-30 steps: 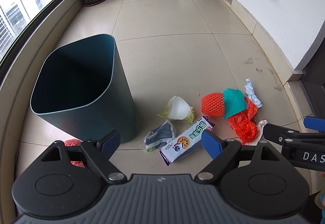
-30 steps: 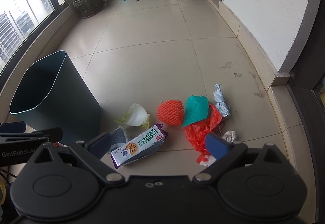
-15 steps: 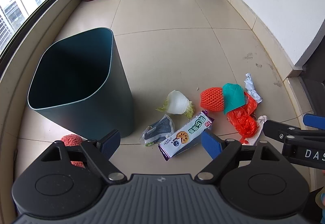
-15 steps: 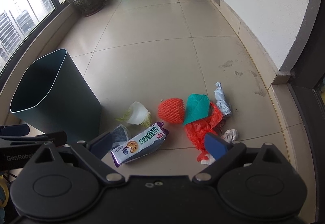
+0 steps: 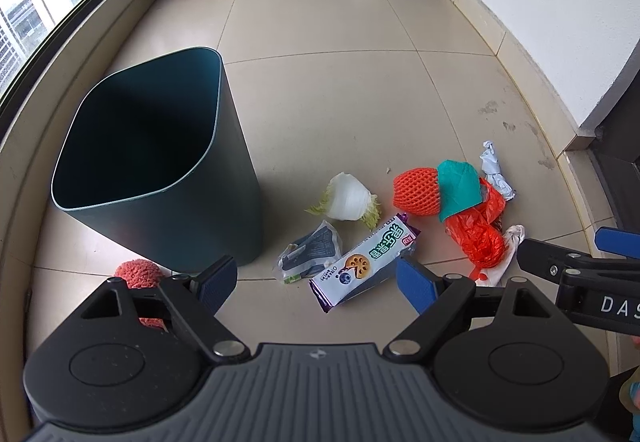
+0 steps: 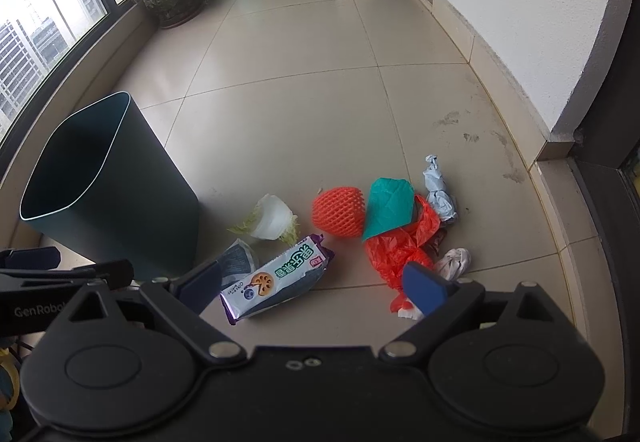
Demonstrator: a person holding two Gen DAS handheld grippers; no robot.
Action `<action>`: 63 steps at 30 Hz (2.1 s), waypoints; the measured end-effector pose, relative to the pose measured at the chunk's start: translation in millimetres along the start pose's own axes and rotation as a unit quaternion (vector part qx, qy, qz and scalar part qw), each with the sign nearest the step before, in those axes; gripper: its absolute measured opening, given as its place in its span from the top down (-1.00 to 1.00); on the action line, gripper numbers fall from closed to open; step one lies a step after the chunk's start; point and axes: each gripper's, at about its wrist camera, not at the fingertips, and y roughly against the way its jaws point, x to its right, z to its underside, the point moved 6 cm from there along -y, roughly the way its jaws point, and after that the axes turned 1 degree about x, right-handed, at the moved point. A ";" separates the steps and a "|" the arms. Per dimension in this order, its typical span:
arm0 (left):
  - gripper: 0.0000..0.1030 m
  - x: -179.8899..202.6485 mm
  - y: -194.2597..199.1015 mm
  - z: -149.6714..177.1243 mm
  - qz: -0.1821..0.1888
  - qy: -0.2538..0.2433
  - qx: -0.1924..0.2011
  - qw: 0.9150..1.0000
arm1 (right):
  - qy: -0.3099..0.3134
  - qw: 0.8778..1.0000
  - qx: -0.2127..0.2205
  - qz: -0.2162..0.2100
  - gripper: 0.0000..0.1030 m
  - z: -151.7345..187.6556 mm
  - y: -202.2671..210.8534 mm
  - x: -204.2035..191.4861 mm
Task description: Collect trash
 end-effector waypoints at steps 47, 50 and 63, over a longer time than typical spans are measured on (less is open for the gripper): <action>-0.70 -107.3 18.7 -51.6 -0.047 0.112 0.031 0.992 | -0.050 0.996 -0.028 0.064 -0.90 -31.6 -27.0 54.6; -0.70 -146.1 23.0 -61.4 -0.071 0.142 0.040 0.986 | -0.044 0.996 -0.033 0.068 -0.90 -40.8 -33.7 55.3; -0.69 -277.5 -13.4 -77.8 -0.161 0.247 0.020 0.955 | -0.021 0.996 -0.078 0.037 -0.90 -62.8 -94.2 34.9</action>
